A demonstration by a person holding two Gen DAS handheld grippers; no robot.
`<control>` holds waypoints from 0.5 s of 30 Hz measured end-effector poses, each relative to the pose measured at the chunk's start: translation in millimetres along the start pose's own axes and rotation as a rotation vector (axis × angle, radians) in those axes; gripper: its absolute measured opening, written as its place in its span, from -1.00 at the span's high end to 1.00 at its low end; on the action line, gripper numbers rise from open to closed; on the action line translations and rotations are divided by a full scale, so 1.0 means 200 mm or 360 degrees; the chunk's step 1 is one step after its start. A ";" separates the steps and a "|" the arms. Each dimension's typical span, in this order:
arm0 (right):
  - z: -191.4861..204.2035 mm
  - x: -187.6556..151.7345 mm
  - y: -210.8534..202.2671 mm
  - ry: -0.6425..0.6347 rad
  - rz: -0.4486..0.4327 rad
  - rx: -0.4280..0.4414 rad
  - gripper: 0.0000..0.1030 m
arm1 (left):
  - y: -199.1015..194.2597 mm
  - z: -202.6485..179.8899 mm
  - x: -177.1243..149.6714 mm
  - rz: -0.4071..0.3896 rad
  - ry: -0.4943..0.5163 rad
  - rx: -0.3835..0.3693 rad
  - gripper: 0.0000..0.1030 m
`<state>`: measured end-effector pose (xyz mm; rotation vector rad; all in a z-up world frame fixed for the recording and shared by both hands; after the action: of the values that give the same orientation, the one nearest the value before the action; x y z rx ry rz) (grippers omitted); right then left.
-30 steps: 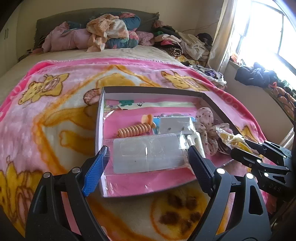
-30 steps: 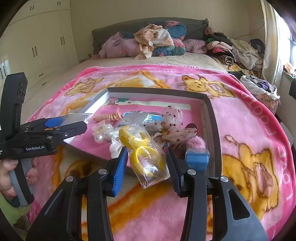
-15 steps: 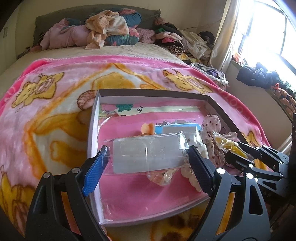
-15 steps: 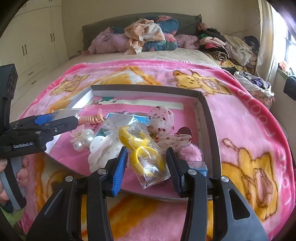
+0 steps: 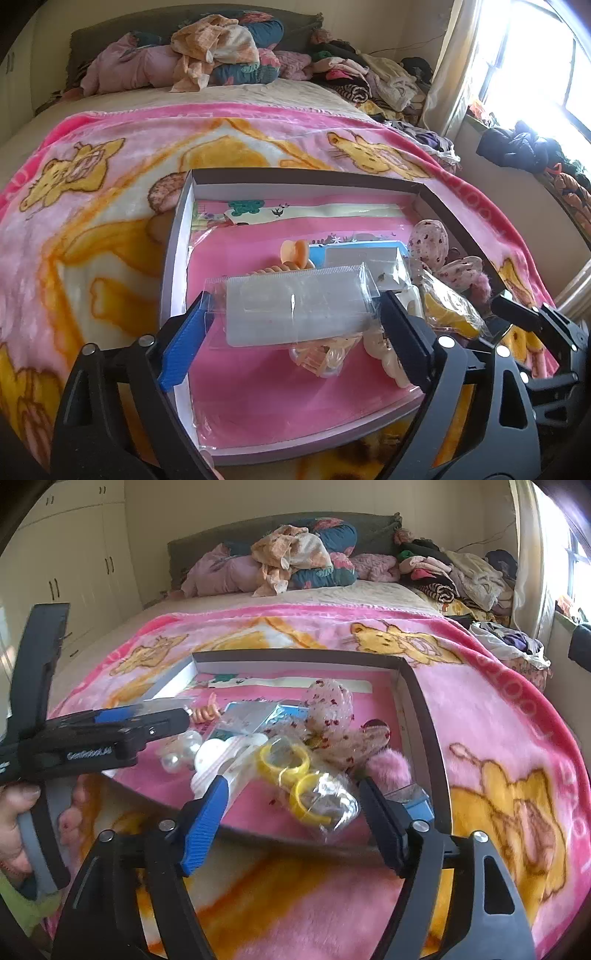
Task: Organize jewelry
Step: 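Open the left tool releasing the packet while the right tool releases the rings bag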
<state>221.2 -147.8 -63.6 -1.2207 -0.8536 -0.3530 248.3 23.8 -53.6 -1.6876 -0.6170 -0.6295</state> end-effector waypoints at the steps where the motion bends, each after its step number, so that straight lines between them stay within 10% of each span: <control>1: 0.00 -0.01 -0.01 0.0003 -0.0002 0.0002 -0.45 | 0.00 0.00 0.00 -0.0001 0.0000 0.0004 -0.60; 15: 0.00 -0.11 -0.18 0.0005 -0.0092 -0.0007 -0.66 | -0.08 -0.04 -0.03 -0.0028 0.0016 0.0028 -0.77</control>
<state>183.2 -163.7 -56.7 -1.2013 -0.8872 -0.4033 232.7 17.8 -44.5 -1.6632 -0.6291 -0.6432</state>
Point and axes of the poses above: each gripper's, at about its wrist camera, not at the fingertips, and y roughly the way its jaws point, z to its left, x to its top, the point moved 1 cm from there along y, roughly the way its jaws point, and after that the axes turned 1 degree about y, right-handed, at the moved point
